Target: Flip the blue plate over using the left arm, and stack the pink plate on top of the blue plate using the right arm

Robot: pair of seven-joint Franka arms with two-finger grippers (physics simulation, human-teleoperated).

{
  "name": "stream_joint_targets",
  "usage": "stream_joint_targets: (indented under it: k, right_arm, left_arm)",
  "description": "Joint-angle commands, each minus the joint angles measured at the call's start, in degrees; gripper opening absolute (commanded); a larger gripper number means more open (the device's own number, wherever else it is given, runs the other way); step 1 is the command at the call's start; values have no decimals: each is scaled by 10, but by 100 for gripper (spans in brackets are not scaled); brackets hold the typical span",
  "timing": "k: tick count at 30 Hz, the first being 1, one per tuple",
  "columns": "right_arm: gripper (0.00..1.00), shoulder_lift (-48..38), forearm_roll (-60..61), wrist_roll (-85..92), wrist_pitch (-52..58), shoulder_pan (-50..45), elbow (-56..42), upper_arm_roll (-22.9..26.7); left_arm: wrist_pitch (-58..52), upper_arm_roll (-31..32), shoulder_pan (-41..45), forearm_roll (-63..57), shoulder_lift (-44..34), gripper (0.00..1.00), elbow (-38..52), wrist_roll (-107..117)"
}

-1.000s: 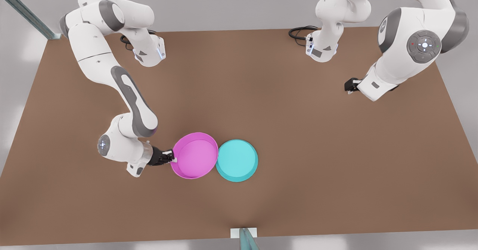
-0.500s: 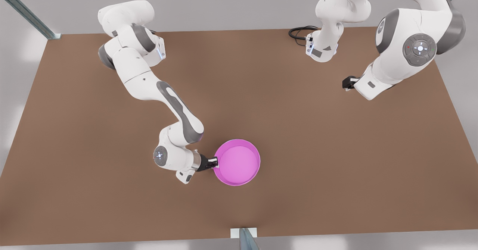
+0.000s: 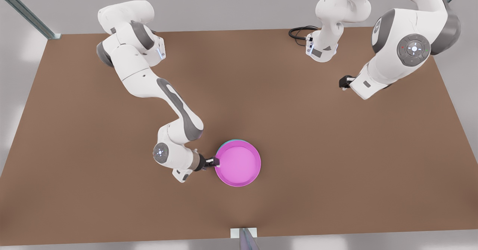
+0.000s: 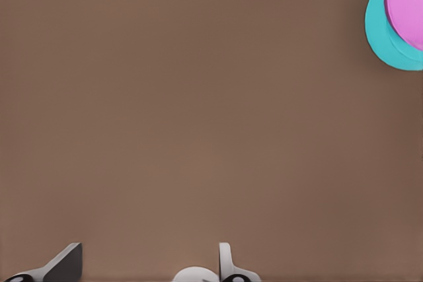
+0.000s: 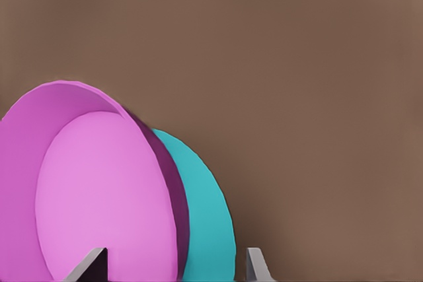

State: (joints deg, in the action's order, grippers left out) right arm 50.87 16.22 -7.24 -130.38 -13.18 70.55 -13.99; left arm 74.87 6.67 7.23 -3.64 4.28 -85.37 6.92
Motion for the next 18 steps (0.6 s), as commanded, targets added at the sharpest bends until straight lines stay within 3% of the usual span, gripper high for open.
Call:
stream_joint_targets:
  k: [1,5,7,10,13,18]
  right_arm:
    - [100,-31,-22,-59,43,32,7,5]
    - [100,-96,-151,129,254,207,-21,3]
    - [100,-148,-249,155,341,221,-38,5]
    - [100,-241,-252,152,461,222,-45,5]
    - [100,-379,-246,115,503,235,55,16]
    - [100,-420,-246,114,499,240,89,15]
  left_arm:
    - [1,2,1,-1,-1,100,0,26]
    - [-2,2,1,-1,0,100,0,26]
    - [-4,-2,1,-1,0,100,0,19]
    - [-32,3,1,4,-1,100,12,7]
    - [-46,5,2,62,4,100,31,6]
    - [-73,3,2,65,34,100,78,15]
